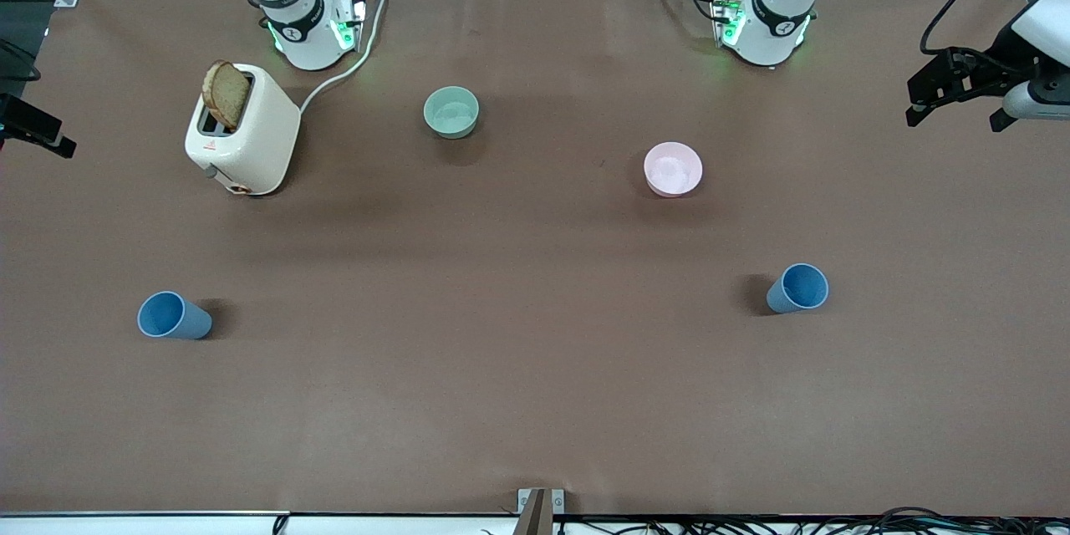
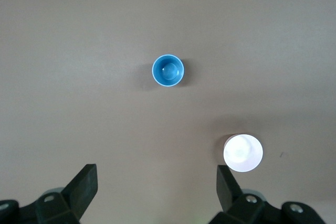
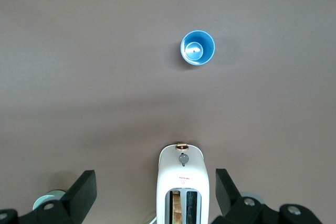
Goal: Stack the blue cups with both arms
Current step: 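Reach the left gripper and the right gripper down to the blue cups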
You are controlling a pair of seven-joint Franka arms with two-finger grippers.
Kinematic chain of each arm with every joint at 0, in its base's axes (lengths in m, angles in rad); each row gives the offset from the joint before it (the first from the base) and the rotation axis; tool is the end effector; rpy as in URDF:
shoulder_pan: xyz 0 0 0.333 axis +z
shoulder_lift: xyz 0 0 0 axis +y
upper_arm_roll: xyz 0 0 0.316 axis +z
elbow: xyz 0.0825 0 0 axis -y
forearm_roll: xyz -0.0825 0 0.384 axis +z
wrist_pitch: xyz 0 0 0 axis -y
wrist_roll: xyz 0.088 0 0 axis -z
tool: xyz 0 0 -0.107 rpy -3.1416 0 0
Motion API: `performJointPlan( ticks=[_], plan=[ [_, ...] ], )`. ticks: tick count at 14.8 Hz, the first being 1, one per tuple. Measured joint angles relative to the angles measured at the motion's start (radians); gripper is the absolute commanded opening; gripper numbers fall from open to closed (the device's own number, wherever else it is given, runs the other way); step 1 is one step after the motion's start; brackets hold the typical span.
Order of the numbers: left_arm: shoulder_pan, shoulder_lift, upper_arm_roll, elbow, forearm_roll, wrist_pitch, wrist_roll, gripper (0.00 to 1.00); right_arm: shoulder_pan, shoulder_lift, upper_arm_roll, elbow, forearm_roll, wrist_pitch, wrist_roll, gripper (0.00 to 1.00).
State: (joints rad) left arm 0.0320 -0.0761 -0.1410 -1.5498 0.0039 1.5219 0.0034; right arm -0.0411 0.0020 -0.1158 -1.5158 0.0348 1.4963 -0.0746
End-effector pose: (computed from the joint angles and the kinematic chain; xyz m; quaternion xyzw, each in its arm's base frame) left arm 0.5223 -0.0601 0.6707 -0.9981 0.0559 -0.0241 0.0060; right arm 0.5418 -0.0816 0.6428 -0.9990 0.0400 0.0087 0.0184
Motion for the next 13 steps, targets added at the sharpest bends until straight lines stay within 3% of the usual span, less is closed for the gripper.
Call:
performJointPlan(
  ticks=[5,8,11,13],
  plan=[
    [0.007,0.025,0.000,0.018,0.000,0.000,0.000,1.00,0.000,0.000,0.000,0.000,0.000,0.000,0.000,1.00],
    [0.012,0.123,0.002,0.071,0.000,0.012,0.001,1.00,0.000,0.001,0.000,0.000,0.000,0.000,0.000,1.00],
    [0.018,0.248,0.003,0.064,0.000,0.131,0.002,1.00,-0.003,0.008,-0.004,0.000,0.000,0.018,0.000,1.00],
    [0.019,0.313,0.003,0.008,0.001,0.250,0.002,1.00,-0.020,0.041,-0.010,-0.002,0.001,0.075,-0.029,1.00]
  ],
)
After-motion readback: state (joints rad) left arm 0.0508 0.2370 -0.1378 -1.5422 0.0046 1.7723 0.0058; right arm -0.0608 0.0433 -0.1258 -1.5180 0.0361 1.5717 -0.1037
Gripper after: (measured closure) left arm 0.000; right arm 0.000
